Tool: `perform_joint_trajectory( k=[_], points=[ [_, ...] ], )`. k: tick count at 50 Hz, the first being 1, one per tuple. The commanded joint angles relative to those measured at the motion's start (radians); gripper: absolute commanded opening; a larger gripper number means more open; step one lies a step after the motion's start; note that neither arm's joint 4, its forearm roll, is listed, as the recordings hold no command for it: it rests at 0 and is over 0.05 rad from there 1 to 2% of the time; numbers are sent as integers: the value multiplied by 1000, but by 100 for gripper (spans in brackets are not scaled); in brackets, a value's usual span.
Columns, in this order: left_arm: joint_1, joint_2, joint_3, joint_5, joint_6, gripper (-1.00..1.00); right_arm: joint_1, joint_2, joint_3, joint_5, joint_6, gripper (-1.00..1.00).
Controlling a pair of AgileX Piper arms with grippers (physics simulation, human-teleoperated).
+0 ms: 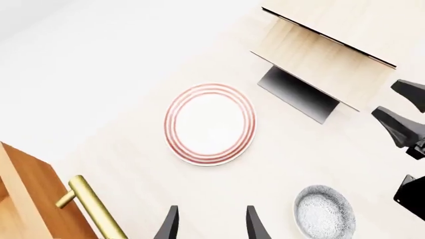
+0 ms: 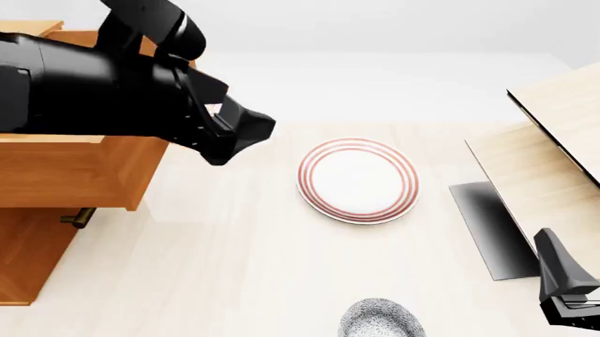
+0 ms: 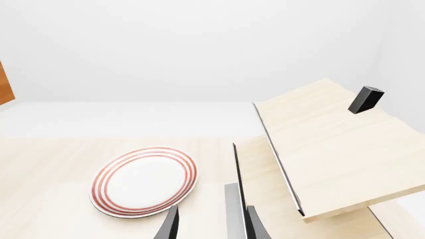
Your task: Open the top drawer of the cabinet and put the bowl in it.
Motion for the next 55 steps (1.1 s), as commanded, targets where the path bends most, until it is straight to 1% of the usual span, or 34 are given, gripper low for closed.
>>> perform_joint_trajectory(
  k=[1, 5, 6, 9, 17, 23, 25, 27, 32, 34, 36, 43, 46, 51, 55],
  points=[
    [-51, 24, 56, -60, -45, 100, 0, -2, 0, 0, -1, 100],
    [-54, 29, 70, -72, -49, 100, 0, -2, 0, 0, 0, 100],
    [-66, 37, 67, -80, -62, 100, 0, -2, 0, 0, -1, 100],
    [-72, 49, 75, -88, -67, 100, 0, -2, 0, 0, -1, 100],
    [-118, 112, 71, -123, -98, 100, 0, -2, 0, 0, -1, 100],
    [-128, 146, 87, -138, -107, 100, -1, -2, 0, 0, 0, 100],
    [-144, 156, 83, -147, -127, 100, 0, -2, 0, 0, -1, 100],
    [-143, 156, 87, -148, -124, 100, -1, -2, 0, 0, 0, 100],
    [-158, 183, 96, -155, -159, 100, -1, -2, 0, 0, -1, 100],
    [-156, 182, 105, -157, -160, 100, 0, -2, 0, 0, -1, 100],
    [-158, 200, 114, -154, -185, 100, 0, -2, 0, 0, -1, 100],
    [-173, 235, 127, -179, -205, 100, -1, -1, 0, 0, -1, 100],
    [-183, 250, 124, -184, -213, 100, 0, -2, 0, 0, -1, 100],
    [-200, 279, 115, -188, -247, 100, 0, -2, 0, 0, -1, 100],
    [-205, 288, 113, -184, -255, 100, -1, -2, 0, 0, 0, 100]
  ],
)
